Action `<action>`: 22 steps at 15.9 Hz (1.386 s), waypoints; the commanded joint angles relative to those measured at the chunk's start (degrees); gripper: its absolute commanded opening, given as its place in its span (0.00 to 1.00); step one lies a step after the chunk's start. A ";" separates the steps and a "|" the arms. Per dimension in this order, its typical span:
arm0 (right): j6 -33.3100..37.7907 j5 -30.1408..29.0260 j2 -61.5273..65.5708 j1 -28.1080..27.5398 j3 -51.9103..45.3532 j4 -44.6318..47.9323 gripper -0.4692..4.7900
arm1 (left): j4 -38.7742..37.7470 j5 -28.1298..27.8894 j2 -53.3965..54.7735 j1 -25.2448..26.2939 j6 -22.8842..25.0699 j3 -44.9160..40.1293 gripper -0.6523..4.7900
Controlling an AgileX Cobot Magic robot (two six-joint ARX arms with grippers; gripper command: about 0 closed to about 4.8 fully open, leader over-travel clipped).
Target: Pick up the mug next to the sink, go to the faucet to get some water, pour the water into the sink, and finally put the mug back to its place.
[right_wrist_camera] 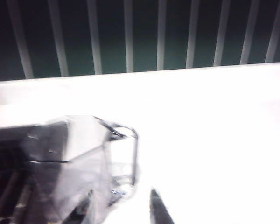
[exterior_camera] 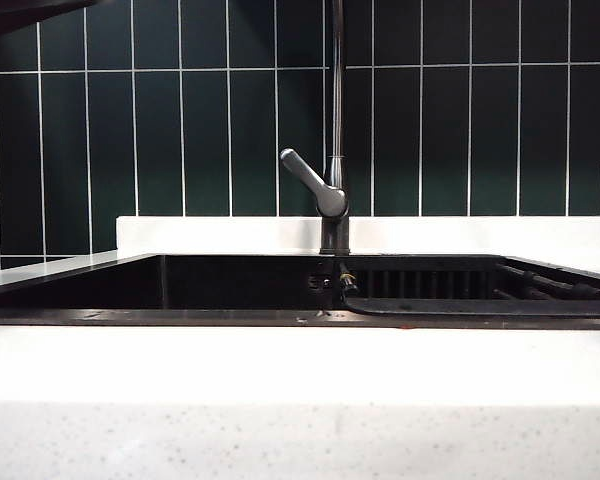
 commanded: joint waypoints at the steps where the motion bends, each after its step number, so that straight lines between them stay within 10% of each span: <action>1: 0.20 -8.00 7.65 -6.51 2.86 4.42 0.37 | 3.85 1.07 5.09 -2.64 1.57 2.14 0.29; 7: 1.36 -29.03 37.92 -20.74 11.32 15.93 0.37 | 6.29 1.46 11.02 -5.73 4.11 3.74 0.29; 22: -2.12 -34.18 60.08 -20.24 11.37 37.51 0.58 | 6.67 -0.04 11.02 -5.70 6.71 3.74 0.28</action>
